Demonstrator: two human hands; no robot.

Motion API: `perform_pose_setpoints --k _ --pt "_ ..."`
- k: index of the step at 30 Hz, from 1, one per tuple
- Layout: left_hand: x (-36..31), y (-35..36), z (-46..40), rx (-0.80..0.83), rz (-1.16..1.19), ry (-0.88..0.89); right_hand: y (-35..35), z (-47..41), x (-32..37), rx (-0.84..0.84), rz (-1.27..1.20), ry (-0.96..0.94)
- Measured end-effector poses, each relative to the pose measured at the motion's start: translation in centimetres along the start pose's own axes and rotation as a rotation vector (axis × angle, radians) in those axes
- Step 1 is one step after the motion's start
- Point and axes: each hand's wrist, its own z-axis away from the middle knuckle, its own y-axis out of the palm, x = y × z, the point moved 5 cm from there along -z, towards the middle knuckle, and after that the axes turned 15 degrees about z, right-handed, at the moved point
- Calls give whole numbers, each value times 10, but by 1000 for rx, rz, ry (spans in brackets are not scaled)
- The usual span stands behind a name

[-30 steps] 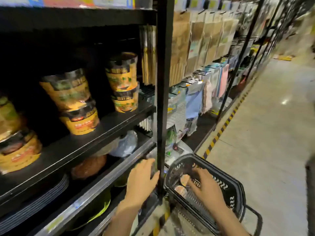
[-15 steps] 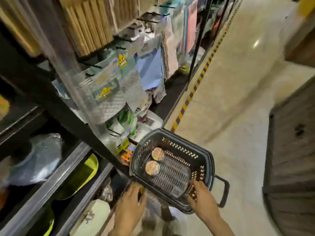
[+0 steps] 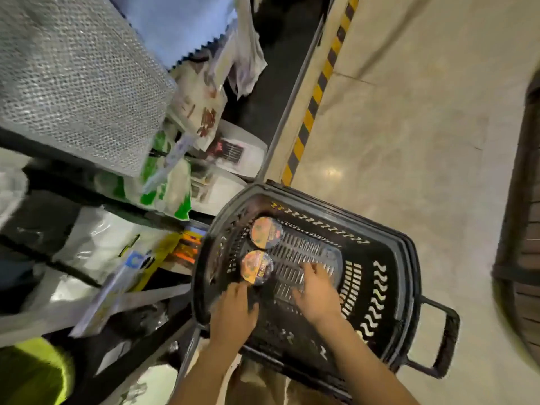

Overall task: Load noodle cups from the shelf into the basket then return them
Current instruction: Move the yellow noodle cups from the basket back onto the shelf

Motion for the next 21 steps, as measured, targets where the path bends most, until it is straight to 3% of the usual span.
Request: perform_pose_setpoints --k 5,10,21 --pt "49 63 -100 81 -62 -103 61 -105 0 89 39 41" --pt "98 128 -164 45 26 -93 120 -186 4 44 -15 13" --pt "138 204 -206 41 -163 -240 188 -284 33 23 43 10"
